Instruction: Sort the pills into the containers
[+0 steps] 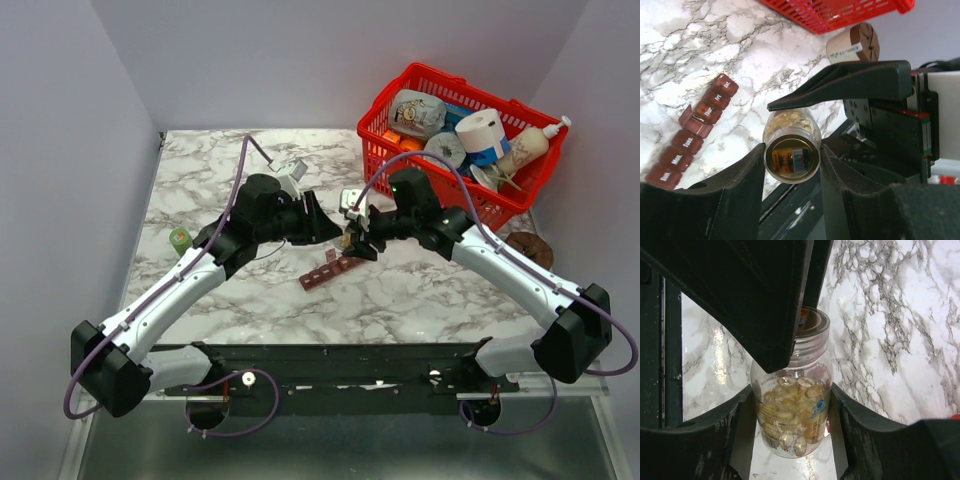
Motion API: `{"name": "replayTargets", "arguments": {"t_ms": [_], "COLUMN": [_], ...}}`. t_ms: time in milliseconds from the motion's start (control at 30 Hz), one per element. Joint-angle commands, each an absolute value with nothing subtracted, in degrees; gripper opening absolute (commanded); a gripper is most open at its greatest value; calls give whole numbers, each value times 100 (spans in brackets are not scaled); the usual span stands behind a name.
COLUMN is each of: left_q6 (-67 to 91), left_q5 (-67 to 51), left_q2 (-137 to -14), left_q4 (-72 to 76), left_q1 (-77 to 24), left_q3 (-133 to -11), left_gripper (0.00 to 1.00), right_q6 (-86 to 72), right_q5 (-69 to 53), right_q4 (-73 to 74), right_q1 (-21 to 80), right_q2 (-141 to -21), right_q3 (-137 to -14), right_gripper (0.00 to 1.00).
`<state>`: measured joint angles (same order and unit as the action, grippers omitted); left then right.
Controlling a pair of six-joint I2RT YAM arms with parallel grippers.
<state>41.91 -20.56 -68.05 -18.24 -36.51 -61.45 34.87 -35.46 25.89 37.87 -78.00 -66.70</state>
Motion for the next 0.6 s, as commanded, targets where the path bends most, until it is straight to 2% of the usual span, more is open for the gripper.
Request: {"name": "replayTargets", "arguments": {"t_ms": [0, 33, 133, 233, 267, 500, 567], "left_q6": [5142, 5150, 5019, 4808, 4764, 3922, 2869], "left_q5": [-1722, -1792, -1951, -2047, -2100, -2478, -2487], "left_q2": [-6741, -6741, -6698, -6592, -6566, -6188, -5934], "left_q4": [-1495, -1459, -1380, -1362, -1345, -1292, -1318], "left_q1": [-3683, -3683, -3674, -3648, -3621, -3384, -3375], "left_q3": [-5906, -5915, -5933, -5959, -5959, -5924, -5828], "left_gripper": [40, 53, 70, 78, 85, 95, 98], "right_q6": [3322, 3296, 3278, 3261, 3261, 3217, 3252], "right_q5": [-3472, -3498, -3551, -3630, -3656, -3937, -4086], "right_q4": [2048, 2039, 2030, 2030, 2030, 2039, 2074], "right_q1": [3858, 3858, 3858, 3858, 3858, 3841, 3806], "right_q2": [-7796, -7796, -7778, -7770, -7770, -7708, -7682], "right_q3": [-6671, -6671, -6645, -6627, -6627, -6592, -6574], "right_gripper": [14, 14, 14, 14, 14, 14, 14]}}
